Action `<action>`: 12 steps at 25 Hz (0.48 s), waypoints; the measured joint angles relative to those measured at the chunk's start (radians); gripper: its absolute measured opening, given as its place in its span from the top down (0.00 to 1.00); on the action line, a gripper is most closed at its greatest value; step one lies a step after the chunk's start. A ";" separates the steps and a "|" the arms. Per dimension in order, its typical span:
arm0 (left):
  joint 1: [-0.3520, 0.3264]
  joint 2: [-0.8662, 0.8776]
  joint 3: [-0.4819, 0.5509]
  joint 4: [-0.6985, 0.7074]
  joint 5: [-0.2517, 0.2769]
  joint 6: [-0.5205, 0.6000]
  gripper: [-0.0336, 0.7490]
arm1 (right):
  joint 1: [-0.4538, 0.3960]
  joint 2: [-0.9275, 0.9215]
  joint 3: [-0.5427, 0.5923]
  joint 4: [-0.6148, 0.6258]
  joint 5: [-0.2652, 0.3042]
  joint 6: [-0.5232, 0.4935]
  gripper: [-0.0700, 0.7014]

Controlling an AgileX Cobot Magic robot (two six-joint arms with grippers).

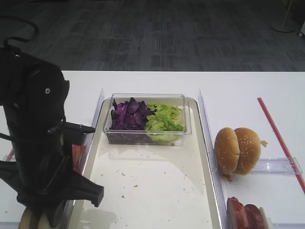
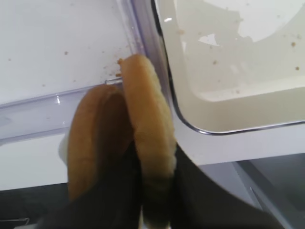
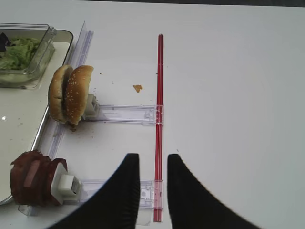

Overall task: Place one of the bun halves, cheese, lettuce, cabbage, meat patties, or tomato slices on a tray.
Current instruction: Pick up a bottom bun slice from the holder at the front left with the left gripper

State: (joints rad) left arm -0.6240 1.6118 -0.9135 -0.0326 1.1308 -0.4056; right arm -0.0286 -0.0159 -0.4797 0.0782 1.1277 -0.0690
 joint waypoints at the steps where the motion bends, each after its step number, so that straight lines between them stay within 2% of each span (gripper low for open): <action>1: 0.000 0.000 -0.010 0.000 0.009 0.000 0.85 | 0.000 0.000 0.000 0.000 0.000 0.000 0.66; 5: 0.000 0.000 -0.041 0.002 0.053 0.000 0.85 | 0.000 0.000 0.000 0.000 0.000 0.000 0.66; 12: 0.000 0.000 -0.074 0.003 0.074 0.000 0.85 | 0.000 0.000 0.000 0.000 0.000 0.000 0.66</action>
State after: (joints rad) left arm -0.6240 1.6118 -0.9873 -0.0299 1.2046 -0.4056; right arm -0.0286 -0.0159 -0.4797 0.0782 1.1277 -0.0690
